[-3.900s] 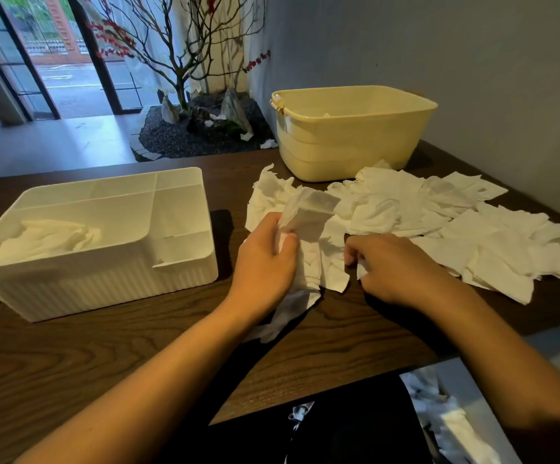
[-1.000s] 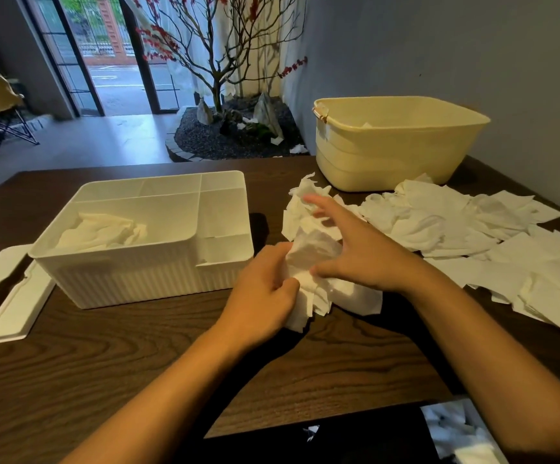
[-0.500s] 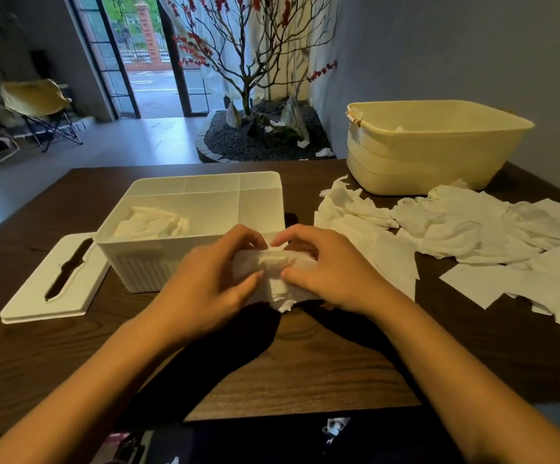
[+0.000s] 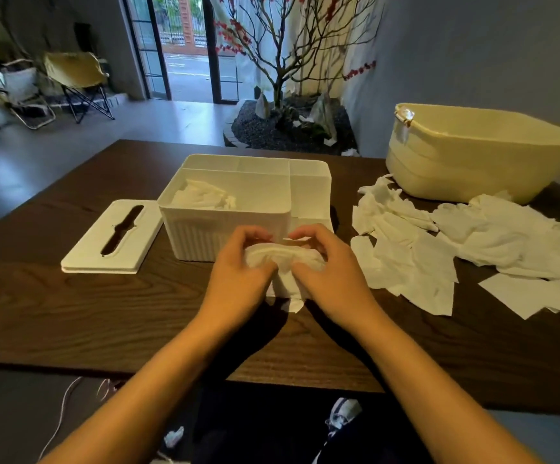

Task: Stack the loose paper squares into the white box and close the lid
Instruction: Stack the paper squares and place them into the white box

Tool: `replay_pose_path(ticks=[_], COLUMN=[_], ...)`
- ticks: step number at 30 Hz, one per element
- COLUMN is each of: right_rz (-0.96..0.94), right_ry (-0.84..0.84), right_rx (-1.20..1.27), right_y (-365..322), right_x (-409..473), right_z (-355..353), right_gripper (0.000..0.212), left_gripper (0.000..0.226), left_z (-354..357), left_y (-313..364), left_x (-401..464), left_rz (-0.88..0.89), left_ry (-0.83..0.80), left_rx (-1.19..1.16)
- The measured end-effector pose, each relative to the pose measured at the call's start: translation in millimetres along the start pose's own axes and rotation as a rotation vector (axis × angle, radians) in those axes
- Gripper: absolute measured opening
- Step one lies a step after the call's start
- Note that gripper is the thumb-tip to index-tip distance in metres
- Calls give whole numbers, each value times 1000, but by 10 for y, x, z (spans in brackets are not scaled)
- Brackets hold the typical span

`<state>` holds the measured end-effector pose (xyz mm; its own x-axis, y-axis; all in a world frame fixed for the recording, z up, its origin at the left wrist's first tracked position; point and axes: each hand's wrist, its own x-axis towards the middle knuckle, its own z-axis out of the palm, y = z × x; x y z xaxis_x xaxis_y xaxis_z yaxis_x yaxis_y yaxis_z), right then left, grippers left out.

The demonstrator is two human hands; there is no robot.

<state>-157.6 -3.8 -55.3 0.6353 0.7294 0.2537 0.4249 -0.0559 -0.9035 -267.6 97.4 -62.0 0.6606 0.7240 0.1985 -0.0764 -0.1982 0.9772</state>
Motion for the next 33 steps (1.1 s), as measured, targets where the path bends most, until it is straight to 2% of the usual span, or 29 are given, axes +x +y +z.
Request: replay_pose_path(ticks=[5, 8, 12, 17, 20, 22, 26, 30, 33], right_rz=[84, 55, 104, 145, 136, 107, 37, 133, 162], right_ry=[-64, -53, -128, -68, -69, -84, -76, -116, -148], right_rx=[10, 0, -95, -27, -3, 32, 54, 237, 185], right_y=[11, 4, 35, 33, -27, -108, -269, -398, -476], right_x=[-62, -39, -40, 2, 28, 51, 138, 235, 274], right_z=[77, 16, -53, -183, -209, -221, -239, -311, -372], right_gripper=[38, 38, 24, 24, 25, 29, 25, 24, 20], left_gripper=[39, 34, 18, 33, 28, 19, 13, 15, 16], left_z=[78, 31, -1, -213, -323, -344, -324, -348, -400], left_y=[-45, -66, -56, 91, 209, 295, 405, 444, 476], left_x=[8, 13, -7, 163, 250, 284, 338, 381, 398], left_rz=[-106, -56, -174, -145, -170, -161, -76, -43, -57], left_ry=[66, 85, -115, -289, -420, -449, -406, -251, -185], left_rx=[-148, -119, -129, 231, 406, 419, 362, 172, 36])
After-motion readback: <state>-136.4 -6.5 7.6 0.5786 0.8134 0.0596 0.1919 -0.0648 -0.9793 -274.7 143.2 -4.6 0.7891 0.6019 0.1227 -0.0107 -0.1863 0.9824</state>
